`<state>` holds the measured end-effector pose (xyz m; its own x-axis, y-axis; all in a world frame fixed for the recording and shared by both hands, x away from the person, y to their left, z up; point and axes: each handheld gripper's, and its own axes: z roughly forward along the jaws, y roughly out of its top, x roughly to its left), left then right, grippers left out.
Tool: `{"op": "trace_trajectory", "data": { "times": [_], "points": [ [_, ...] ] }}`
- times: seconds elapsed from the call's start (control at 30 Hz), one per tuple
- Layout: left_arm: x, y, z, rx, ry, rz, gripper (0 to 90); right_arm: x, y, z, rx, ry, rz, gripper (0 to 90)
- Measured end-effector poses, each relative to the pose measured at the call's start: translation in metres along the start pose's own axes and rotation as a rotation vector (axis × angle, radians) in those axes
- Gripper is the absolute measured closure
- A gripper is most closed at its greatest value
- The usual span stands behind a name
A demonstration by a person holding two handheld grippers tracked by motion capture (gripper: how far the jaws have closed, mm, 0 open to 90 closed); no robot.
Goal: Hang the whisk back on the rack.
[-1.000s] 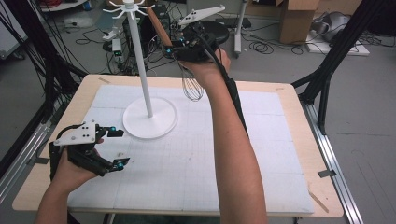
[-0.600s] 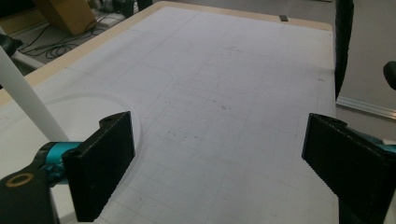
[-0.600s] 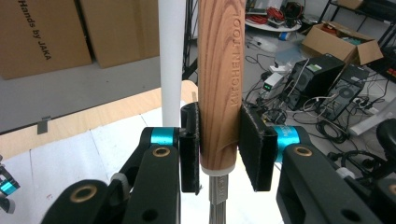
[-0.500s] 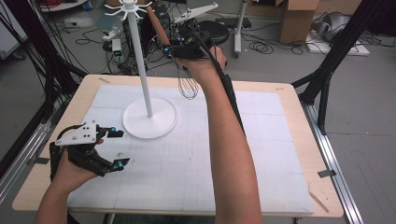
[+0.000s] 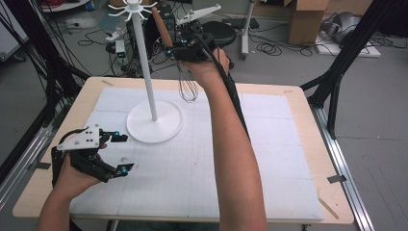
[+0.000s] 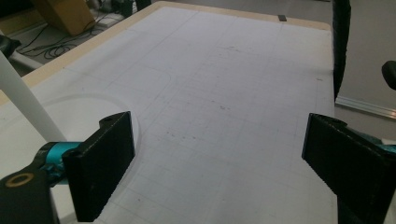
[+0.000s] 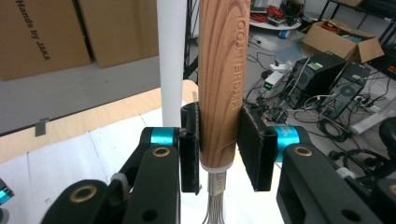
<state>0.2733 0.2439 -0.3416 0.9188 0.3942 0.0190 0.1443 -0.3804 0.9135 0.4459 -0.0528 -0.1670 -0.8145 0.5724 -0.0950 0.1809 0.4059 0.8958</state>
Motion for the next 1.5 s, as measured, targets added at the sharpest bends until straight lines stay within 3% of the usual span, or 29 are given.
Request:
{"op": "trace_trajectory", "data": {
  "times": [0.33, 0.6, 1.27, 1.5],
  "points": [
    [0.000, 0.000, 0.000, 0.000, -0.001, 0.000, 10.0, 0.002, 0.001, 0.003, 0.010, -0.013, -0.007, 69.2],
    [-0.001, 0.000, 0.002, 0.005, -0.005, 0.000, 10.0, 0.001, -0.002, 0.002, 0.019, -0.025, -0.001, 58.6],
    [-0.003, 0.000, 0.007, 0.017, -0.012, 0.001, 10.0, -0.007, -0.032, -0.049, -0.013, -0.016, -0.001, 44.9],
    [-0.002, 0.000, 0.008, 0.021, -0.014, 0.000, 10.0, -0.010, -0.052, -0.068, -0.022, -0.001, 0.007, 43.0]
  ]
}}
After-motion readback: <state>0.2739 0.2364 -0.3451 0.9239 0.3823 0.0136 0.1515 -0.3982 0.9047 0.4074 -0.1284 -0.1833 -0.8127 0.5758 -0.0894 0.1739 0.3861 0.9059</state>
